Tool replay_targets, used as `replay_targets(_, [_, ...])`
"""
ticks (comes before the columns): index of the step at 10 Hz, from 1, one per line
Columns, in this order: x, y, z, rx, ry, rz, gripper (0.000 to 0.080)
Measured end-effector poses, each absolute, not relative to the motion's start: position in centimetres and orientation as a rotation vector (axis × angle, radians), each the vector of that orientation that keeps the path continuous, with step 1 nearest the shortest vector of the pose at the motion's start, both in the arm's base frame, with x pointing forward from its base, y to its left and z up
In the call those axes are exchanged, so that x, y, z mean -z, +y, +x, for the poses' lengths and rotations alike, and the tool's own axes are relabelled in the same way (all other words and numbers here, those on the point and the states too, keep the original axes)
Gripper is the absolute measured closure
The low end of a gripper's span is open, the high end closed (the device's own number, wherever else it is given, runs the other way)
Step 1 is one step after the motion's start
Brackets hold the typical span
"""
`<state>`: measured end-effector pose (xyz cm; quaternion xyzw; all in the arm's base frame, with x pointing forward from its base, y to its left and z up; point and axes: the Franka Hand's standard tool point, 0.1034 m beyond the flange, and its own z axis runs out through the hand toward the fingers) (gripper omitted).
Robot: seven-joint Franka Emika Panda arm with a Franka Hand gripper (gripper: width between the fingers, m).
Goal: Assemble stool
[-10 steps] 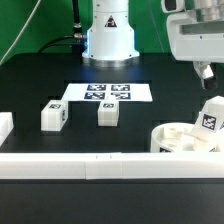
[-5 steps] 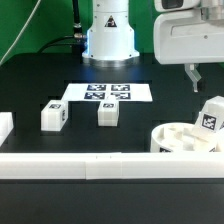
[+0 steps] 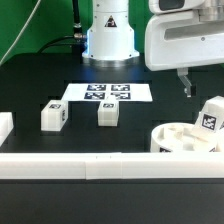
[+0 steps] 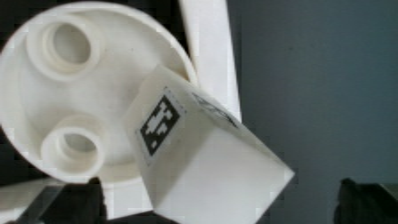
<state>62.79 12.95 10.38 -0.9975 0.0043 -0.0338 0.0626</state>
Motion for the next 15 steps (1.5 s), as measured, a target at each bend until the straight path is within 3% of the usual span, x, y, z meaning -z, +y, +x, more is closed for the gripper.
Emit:
replay_targets(8, [-8.5, 13.0, 63.1, 0.074, -1.088, -2.976, 0.0151])
replay_targets(12, [-8.0, 12.6, 63.0, 0.062, -1.076, -2.980, 0.0151])
replay_targets(14, [-8.0, 12.5, 63.0, 0.062, -1.075, -2.981, 0.0418])
replay_targets(15, [-8.0, 12.5, 63.0, 0.061, -1.075, -2.981, 0.0418])
